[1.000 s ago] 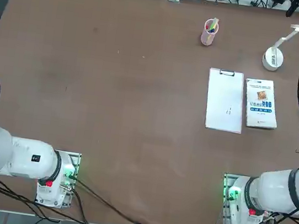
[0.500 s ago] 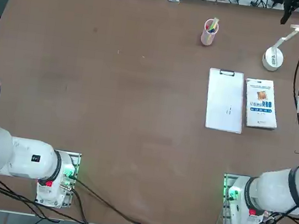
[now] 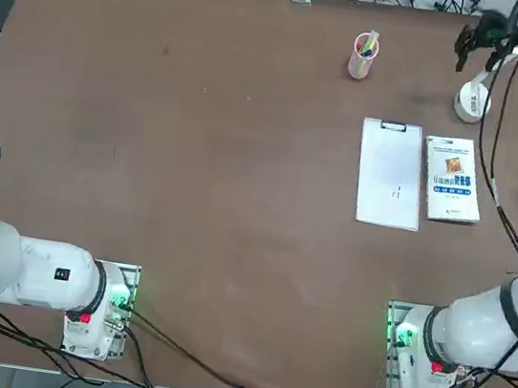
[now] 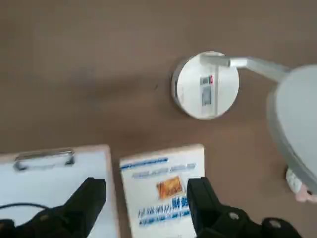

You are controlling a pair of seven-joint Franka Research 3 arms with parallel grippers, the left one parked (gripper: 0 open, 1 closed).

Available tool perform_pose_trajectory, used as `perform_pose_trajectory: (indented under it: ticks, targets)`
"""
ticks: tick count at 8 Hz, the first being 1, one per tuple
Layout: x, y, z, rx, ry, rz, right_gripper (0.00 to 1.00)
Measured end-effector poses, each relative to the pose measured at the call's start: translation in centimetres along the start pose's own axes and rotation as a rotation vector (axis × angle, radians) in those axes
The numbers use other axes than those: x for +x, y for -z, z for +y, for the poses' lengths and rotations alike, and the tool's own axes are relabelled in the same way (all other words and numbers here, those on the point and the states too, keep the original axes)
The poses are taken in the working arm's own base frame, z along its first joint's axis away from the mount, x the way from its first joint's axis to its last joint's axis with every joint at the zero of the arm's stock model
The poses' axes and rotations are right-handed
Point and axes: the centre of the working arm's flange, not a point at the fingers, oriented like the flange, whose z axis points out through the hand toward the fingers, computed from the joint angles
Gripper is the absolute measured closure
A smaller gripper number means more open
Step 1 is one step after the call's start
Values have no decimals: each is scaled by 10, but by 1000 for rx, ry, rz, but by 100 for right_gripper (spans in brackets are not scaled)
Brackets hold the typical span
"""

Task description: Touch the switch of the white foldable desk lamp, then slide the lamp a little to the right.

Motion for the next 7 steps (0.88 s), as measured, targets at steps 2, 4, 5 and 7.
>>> perform_pose_trajectory:
  ticks: [2,4,5,7]
  targets:
    - [16,-49,-28,-106,3,34,0]
    - [27,-90,-47,-165,34,63,0]
    - [31,-106,-47,-206,63,73,0]
    - [36,-128,-44,-243,92,86,0]
